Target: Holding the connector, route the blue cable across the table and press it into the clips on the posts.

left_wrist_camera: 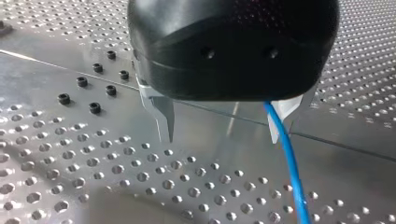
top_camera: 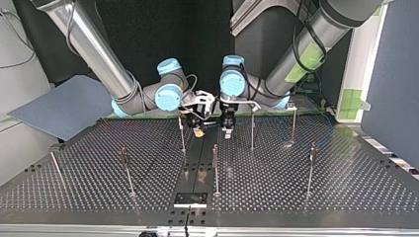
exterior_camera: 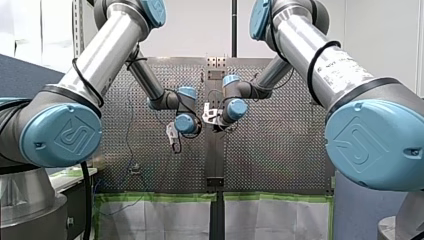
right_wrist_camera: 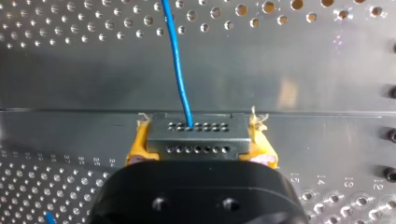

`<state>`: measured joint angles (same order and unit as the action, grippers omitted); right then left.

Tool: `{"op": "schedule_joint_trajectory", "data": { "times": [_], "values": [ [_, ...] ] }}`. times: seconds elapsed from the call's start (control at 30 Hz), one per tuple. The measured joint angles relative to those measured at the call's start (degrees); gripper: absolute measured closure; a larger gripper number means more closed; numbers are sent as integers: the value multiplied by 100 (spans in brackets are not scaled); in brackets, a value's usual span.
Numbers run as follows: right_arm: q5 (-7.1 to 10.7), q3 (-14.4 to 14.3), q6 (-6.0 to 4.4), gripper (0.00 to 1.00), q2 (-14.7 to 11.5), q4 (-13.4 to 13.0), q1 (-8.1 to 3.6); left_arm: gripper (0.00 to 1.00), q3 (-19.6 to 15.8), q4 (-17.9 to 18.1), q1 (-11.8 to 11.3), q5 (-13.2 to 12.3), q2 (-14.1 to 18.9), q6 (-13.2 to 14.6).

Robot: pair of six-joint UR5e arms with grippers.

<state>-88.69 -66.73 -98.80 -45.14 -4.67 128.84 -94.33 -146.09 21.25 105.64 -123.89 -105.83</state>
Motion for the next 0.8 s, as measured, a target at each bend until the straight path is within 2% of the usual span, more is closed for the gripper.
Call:
{"op": "schedule_joint_trajectory", "data": {
  "times": [0.03, 0.07, 0.1, 0.13, 0.17, 0.2, 0.23, 0.27, 0.3, 0.6, 0.8],
  "values": [
    [0, 0, 0, 100, 0, 0, -1, 11, 8, -3, 1, 4, -1, 2],
    [0, 0, 0, 100, 0, 0, -1, 24, 14, -8, 2, 9, -1, 4],
    [0, 0, 0, 100, 0, 0, -2, 45, 16, -12, 2, 14, 0, 6],
    [0, -1, 0, 100, 0, 0, -2, 45, 16, -16, 3, 18, -1, 7],
    [0, -1, -1, 100, 0, 0, -2, 58, 15, -19, 5, 21, -1, 11],
    [0, -1, -2, 100, 0, 0, -3, 76, 15, -21, 7, 21, -1, 13],
    [0, -1, -4, 100, 0, 0, -3, 76, 14, -24, 8, 21, 0, 14],
    [0, 0, -4, 100, -1, 0, -3, 92, 14, -31, 9, 21, 0, 15],
    [0, 1, -3, 100, -1, 0, -3, 100, 14, -37, 9, 21, 1, 13],
    [8, 3, 5, 100, -4, 3, -2, 100, -10, -93, -8, 23, 2, -12],
    [7, 3, 32, 100, -96, 107, -8, 100, -11, -351, -51, 34, 16, 19]
  ]
}}
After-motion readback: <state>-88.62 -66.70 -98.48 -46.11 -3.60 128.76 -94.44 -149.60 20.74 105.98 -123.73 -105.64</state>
